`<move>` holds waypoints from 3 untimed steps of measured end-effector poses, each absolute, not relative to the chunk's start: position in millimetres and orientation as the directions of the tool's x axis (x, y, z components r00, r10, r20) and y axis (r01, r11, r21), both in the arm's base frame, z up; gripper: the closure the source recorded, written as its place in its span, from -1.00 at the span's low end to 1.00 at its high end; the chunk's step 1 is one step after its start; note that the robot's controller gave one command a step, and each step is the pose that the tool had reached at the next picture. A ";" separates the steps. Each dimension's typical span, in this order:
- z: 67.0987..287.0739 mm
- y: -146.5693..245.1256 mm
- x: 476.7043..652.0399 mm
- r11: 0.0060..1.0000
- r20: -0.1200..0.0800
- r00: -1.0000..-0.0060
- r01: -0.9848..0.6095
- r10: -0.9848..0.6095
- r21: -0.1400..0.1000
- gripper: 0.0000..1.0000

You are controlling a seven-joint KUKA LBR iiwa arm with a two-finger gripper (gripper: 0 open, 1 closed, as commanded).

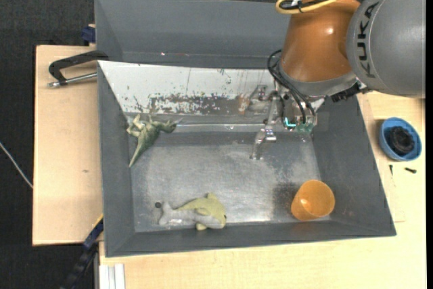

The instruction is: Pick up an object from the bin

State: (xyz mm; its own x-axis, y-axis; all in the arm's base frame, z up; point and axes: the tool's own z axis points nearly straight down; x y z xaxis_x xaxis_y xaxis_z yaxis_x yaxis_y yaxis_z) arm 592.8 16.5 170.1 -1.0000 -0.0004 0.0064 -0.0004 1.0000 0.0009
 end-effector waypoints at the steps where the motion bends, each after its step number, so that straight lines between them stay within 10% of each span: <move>1: 112.3 -23.1 596.0 0.997 0.005 -0.997 -0.081 -0.081 0.000 -1.00; 2: 101.3 -94.2 529.7 0.962 0.004 -0.962 -0.274 -0.274 -0.001 -1.00; 3: 71.6 -58.9 536.1 0.826 -0.003 -0.826 -0.564 -0.564 -0.001 -1.00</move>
Offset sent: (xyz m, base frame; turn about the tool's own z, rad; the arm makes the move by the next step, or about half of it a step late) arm 0.0038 -0.0378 -0.0554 -0.0835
